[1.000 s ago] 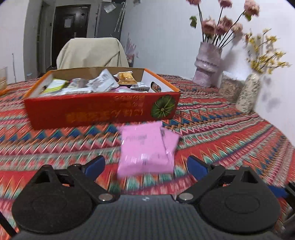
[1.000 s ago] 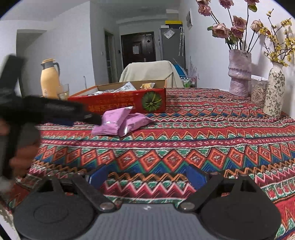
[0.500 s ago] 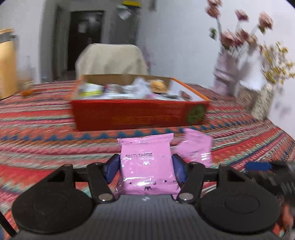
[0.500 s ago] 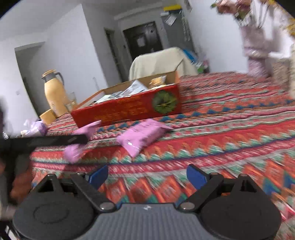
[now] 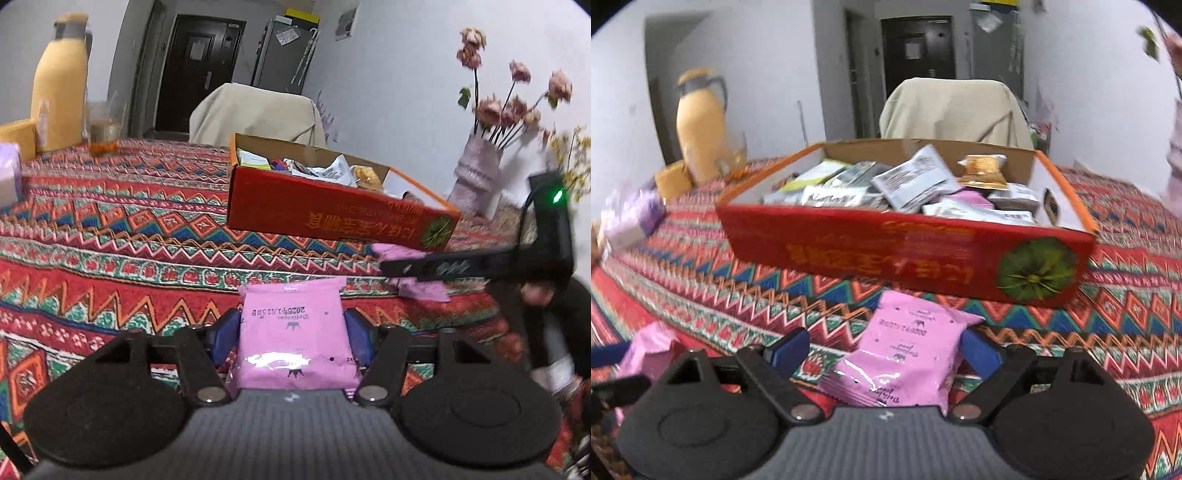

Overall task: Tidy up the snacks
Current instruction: 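Grasp a pink packet with the left tool while the right tool grasps another pink packet, then carry both pink packets over the box and open both tools inside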

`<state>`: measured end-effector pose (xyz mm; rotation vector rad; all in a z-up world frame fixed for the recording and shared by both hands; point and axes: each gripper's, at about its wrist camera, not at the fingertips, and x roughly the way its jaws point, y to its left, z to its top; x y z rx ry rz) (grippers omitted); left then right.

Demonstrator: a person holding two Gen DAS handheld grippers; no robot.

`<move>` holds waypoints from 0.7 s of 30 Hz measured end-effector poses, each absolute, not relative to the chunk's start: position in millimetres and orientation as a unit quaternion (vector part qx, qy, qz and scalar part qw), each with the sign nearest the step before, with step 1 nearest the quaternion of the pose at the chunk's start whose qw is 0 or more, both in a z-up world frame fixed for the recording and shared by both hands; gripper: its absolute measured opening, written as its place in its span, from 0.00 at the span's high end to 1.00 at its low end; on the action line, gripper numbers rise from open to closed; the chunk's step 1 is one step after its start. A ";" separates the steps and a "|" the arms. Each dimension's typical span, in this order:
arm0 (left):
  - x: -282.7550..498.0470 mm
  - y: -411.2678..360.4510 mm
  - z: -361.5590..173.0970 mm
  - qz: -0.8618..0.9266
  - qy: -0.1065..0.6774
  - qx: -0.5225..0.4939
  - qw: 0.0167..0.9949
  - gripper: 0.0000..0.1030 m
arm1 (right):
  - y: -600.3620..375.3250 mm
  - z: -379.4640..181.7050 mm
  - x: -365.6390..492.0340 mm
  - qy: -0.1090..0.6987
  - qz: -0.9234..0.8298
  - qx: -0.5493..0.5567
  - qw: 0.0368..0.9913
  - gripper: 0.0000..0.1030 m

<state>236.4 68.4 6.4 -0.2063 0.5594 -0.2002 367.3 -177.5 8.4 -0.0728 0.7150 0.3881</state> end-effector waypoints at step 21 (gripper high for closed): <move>152.0 25.7 20.3 -0.100 0.270 -0.079 0.954 0.39 | -229.0 18.8 189.4 0.294 0.167 -0.056 0.939 0.42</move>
